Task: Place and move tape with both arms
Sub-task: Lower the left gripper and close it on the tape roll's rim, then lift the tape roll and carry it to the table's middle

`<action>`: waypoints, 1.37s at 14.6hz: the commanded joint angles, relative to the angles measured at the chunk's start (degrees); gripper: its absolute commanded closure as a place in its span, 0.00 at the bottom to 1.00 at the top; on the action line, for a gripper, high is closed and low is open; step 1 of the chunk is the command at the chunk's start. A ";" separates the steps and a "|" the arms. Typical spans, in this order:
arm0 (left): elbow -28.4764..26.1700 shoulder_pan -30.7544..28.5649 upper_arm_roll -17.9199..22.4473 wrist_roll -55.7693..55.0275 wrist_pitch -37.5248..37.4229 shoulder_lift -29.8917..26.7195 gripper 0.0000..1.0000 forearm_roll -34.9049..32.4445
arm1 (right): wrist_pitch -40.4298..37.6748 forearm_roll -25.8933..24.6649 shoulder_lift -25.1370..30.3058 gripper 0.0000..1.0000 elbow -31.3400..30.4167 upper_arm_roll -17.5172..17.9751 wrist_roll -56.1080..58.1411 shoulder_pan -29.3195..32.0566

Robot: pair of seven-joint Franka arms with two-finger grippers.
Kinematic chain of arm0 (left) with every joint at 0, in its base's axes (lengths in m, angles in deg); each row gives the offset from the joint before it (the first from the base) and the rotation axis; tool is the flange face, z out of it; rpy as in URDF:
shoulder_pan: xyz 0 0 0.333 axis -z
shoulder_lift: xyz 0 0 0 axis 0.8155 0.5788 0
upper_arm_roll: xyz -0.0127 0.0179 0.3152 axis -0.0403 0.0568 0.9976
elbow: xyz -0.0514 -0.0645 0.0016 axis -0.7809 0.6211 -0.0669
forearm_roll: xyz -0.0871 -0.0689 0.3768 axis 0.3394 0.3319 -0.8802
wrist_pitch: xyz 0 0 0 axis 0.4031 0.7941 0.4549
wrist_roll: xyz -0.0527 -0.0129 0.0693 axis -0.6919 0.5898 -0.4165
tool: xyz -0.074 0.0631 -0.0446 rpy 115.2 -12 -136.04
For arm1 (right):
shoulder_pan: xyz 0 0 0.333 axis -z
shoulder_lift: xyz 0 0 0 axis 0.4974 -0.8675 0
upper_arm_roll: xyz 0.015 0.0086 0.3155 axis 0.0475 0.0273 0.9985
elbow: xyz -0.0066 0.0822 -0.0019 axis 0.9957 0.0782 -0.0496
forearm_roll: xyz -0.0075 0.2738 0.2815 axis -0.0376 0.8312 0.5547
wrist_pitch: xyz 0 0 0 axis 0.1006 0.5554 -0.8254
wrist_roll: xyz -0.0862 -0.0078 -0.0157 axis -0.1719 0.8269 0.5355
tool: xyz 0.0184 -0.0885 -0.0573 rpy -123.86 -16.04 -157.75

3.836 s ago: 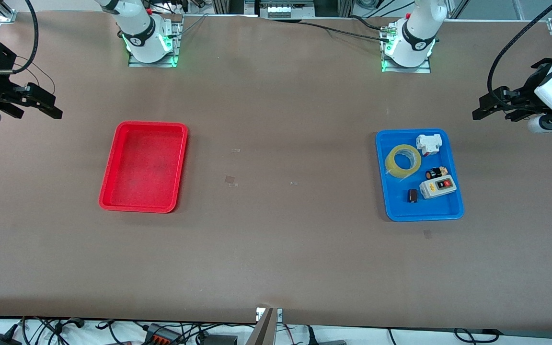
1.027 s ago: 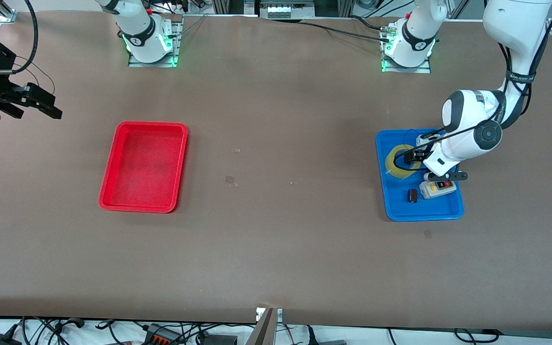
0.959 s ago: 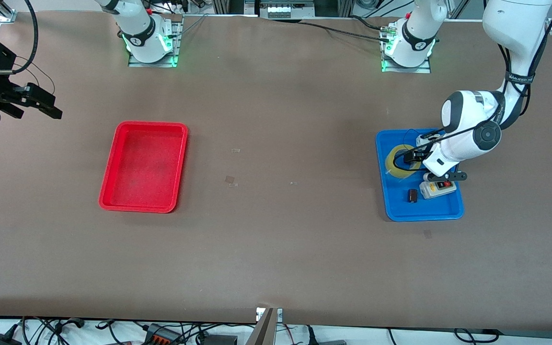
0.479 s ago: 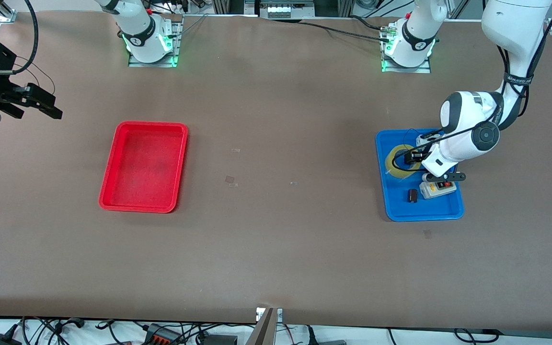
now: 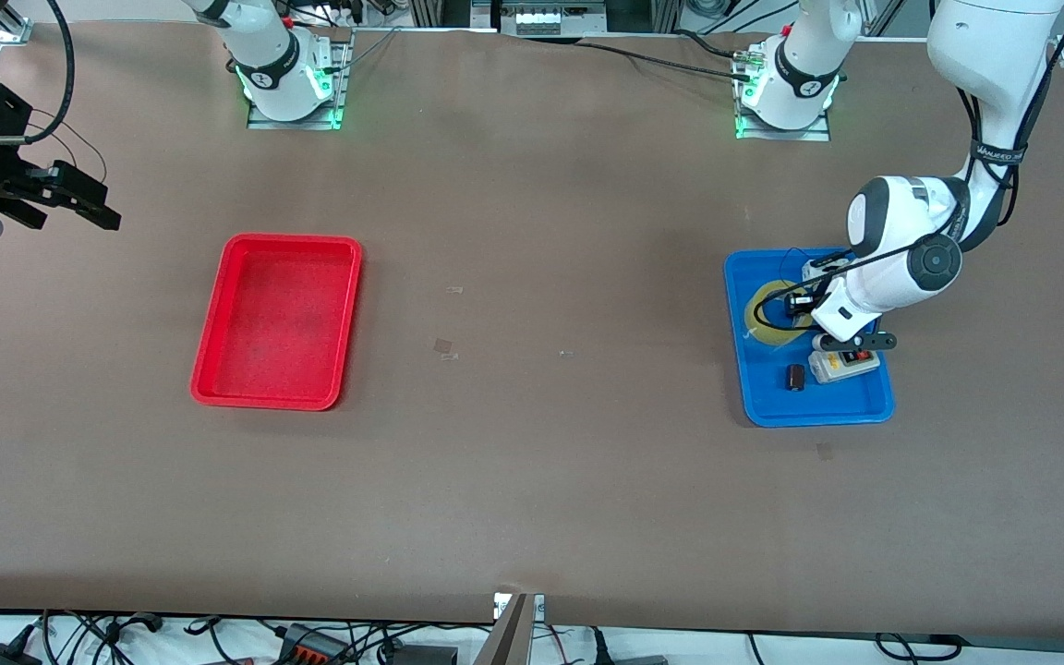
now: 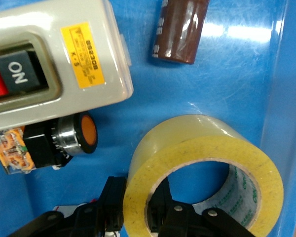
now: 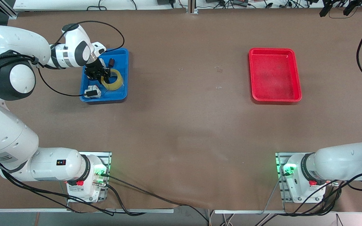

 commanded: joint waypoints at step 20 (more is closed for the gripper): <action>25.09 9.78 -22.72 -37.62 -14.04 6.94 0.92 -1.42 | -0.78 0.75 -0.07 0.01 0.55 0.26 0.54 0.36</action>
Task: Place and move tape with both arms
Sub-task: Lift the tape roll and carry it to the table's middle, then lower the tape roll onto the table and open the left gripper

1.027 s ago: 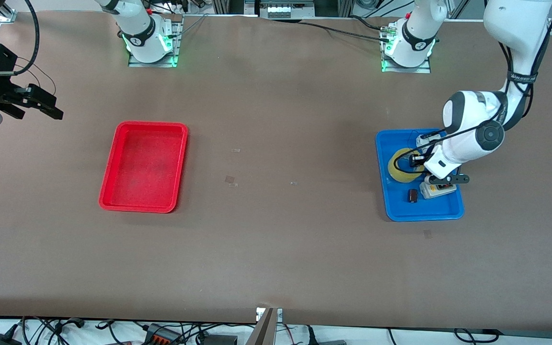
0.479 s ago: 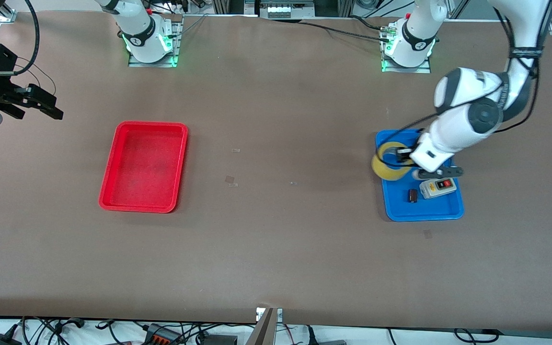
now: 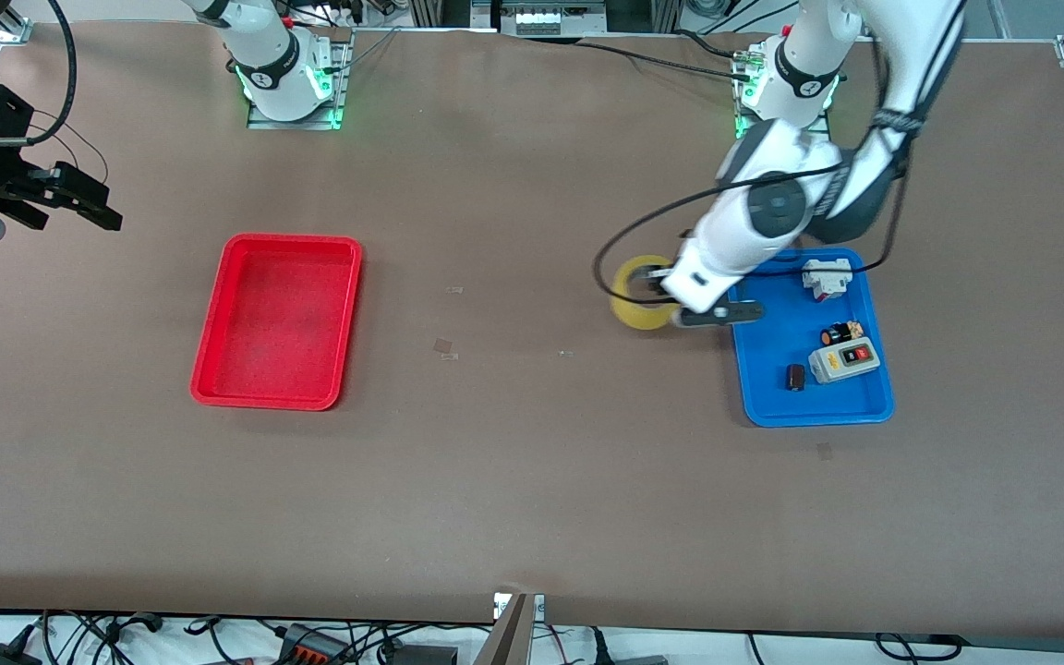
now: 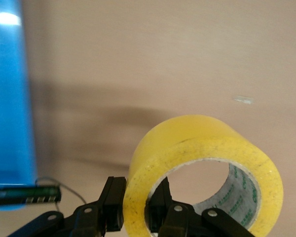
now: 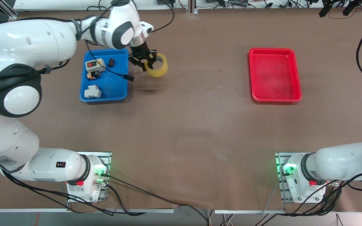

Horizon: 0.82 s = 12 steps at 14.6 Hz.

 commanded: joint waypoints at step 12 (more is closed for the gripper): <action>21.13 20.03 0.50 -21.91 -1.07 23.50 0.84 -15.21 | -0.82 0.75 -0.02 0.01 0.49 0.21 0.43 0.38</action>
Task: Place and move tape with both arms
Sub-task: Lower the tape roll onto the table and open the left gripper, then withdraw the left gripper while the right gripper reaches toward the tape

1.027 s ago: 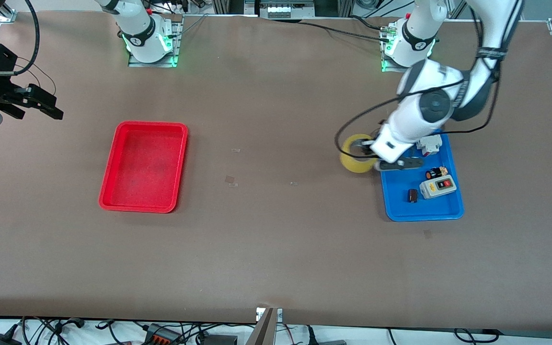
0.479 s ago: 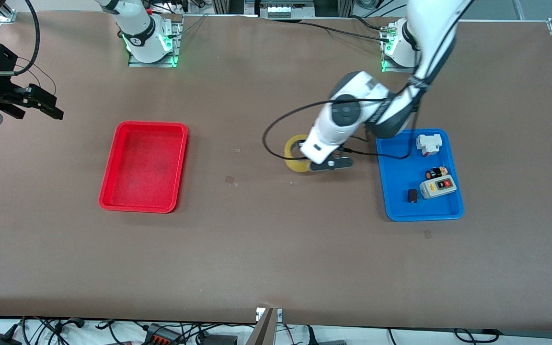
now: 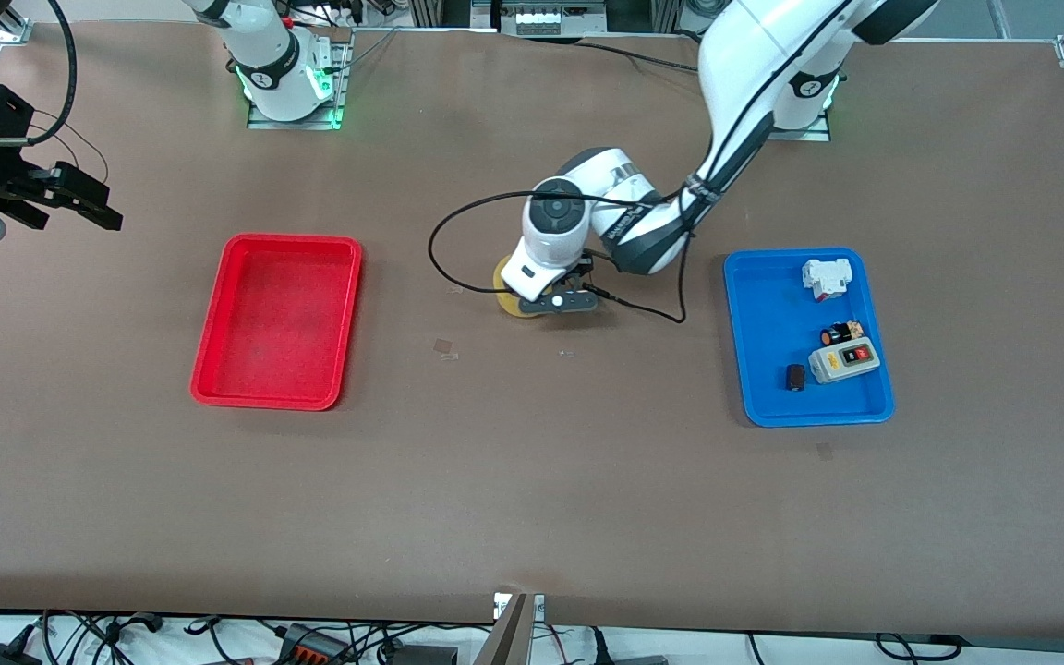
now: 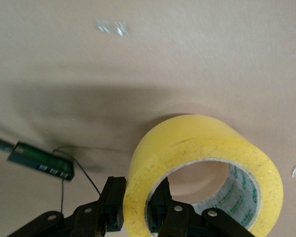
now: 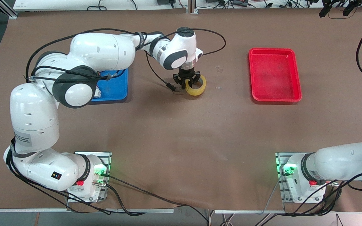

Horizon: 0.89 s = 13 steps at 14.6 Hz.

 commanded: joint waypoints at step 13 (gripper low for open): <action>4.33 -8.22 0.44 0.06 -10.98 -7.91 0.00 -2.32 | -0.66 0.40 0.07 0.01 0.79 0.48 0.43 0.11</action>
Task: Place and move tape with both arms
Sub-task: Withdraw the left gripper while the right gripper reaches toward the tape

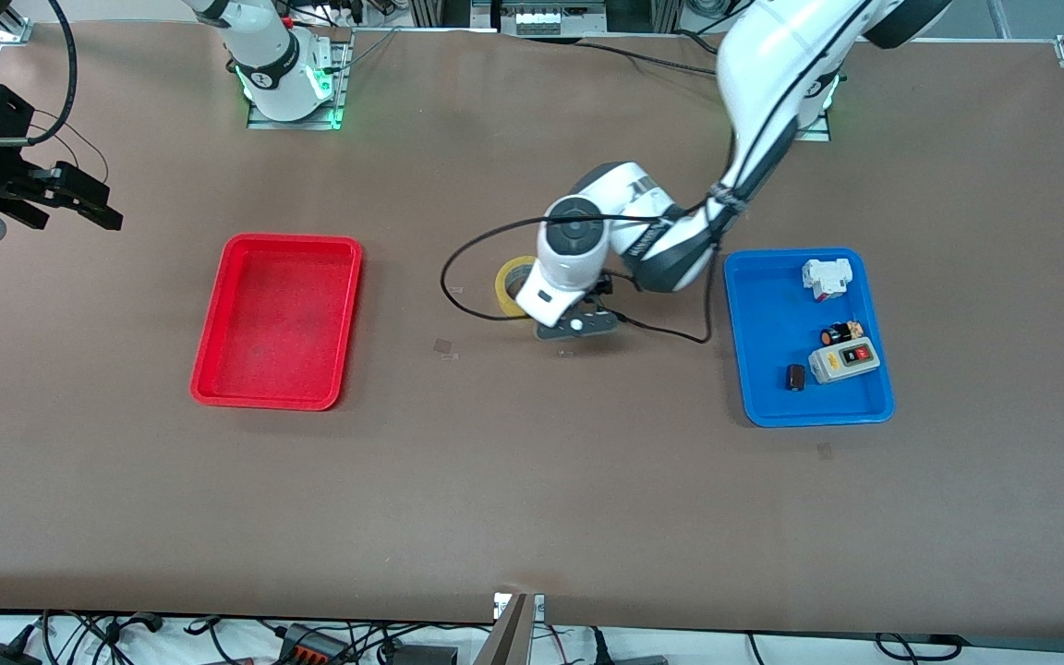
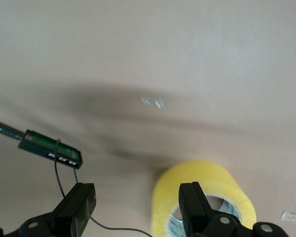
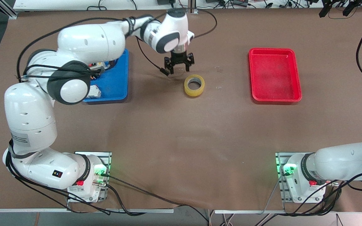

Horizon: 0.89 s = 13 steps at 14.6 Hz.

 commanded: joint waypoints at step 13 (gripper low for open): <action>1.43 -27.55 -0.90 26.50 -23.86 -22.22 0.00 3.40 | 5.44 0.93 -3.44 0.02 -3.61 0.49 -5.78 -14.24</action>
